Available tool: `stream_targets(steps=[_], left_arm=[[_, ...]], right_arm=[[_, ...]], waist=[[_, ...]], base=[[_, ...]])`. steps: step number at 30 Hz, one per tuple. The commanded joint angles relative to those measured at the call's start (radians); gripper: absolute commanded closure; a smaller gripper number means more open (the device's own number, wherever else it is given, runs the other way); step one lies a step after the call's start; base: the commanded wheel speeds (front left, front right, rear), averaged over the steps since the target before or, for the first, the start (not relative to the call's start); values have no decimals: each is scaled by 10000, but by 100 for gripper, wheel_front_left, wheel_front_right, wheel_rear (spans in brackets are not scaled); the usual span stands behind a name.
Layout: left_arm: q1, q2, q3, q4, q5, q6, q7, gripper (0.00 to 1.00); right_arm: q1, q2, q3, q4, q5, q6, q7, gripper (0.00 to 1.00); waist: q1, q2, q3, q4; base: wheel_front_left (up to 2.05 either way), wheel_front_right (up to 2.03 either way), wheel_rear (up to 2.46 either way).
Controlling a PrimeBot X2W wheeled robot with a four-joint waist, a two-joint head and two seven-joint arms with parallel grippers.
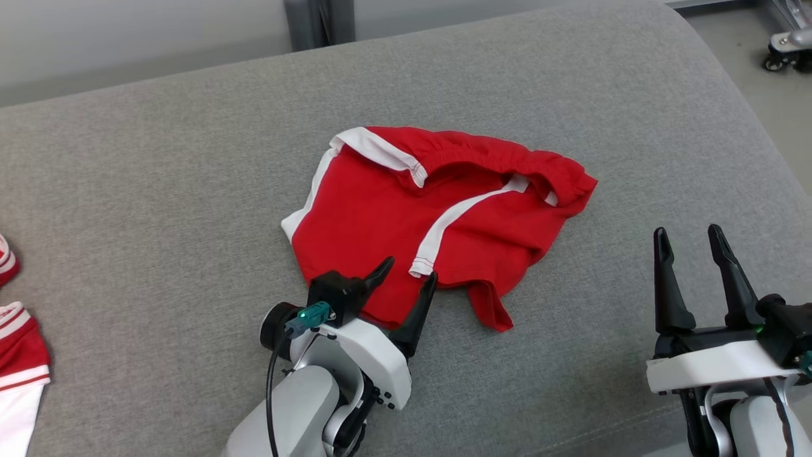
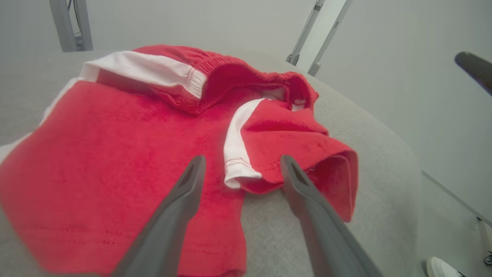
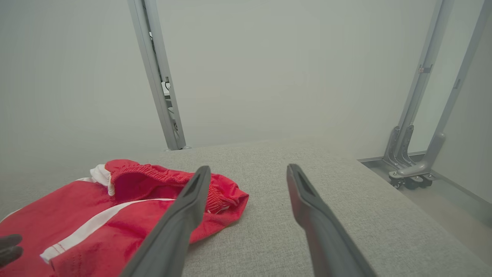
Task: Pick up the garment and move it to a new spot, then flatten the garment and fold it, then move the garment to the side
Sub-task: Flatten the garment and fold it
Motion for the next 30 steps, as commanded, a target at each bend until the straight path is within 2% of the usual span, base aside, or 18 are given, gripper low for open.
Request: stream_targets(steps=[1,7,11,15,16,17,18,25,30], left_arm=[[-422,61,-222,287,-300,180,80,0],[-1122,60,-886,1057,-1195,664,55,0],[-1372,60,-1186,1360,-1506,743,-20,0],[-1584,63,-1560,1572,-1955,737,-137,0],[-1625,63,-1655,1601,-2039,728,-172,32],[-1659,65,-1748,1625,-2135,727,-207,71],[-1688,63,-1839,1643,-2213,732,-269,100],[-1797,63,-2251,1691,-2616,785,-580,100],[-1773,65,-2291,1595,-2485,937,-723,100]], right_arm=[[-128,-56,36,-6,93,3,-37,0],[-243,-54,52,-9,272,3,-37,0],[-242,-54,14,131,839,3,-37,0],[-286,-55,-15,152,867,3,-37,0],[-294,-55,-35,158,862,3,-37,0],[-307,-54,-48,171,851,3,-37,0],[-323,-54,-65,187,833,3,-37,0],[-279,-54,-104,209,655,3,-37,0],[-142,-54,-73,259,517,3,-37,0]], waist=[[0,0,233,-278],[0,0,446,-526],[0,0,508,-561],[0,0,533,-554],[0,0,529,-539],[0,0,521,-517],[0,0,507,-489],[0,0,243,-104],[0,0,-208,295]], base=[[0,0,0],[0,0,0],[0,0,0],[0,0,0],[0,0,0],[0,0,0],[0,0,0],[0,0,0],[0,0,0]])
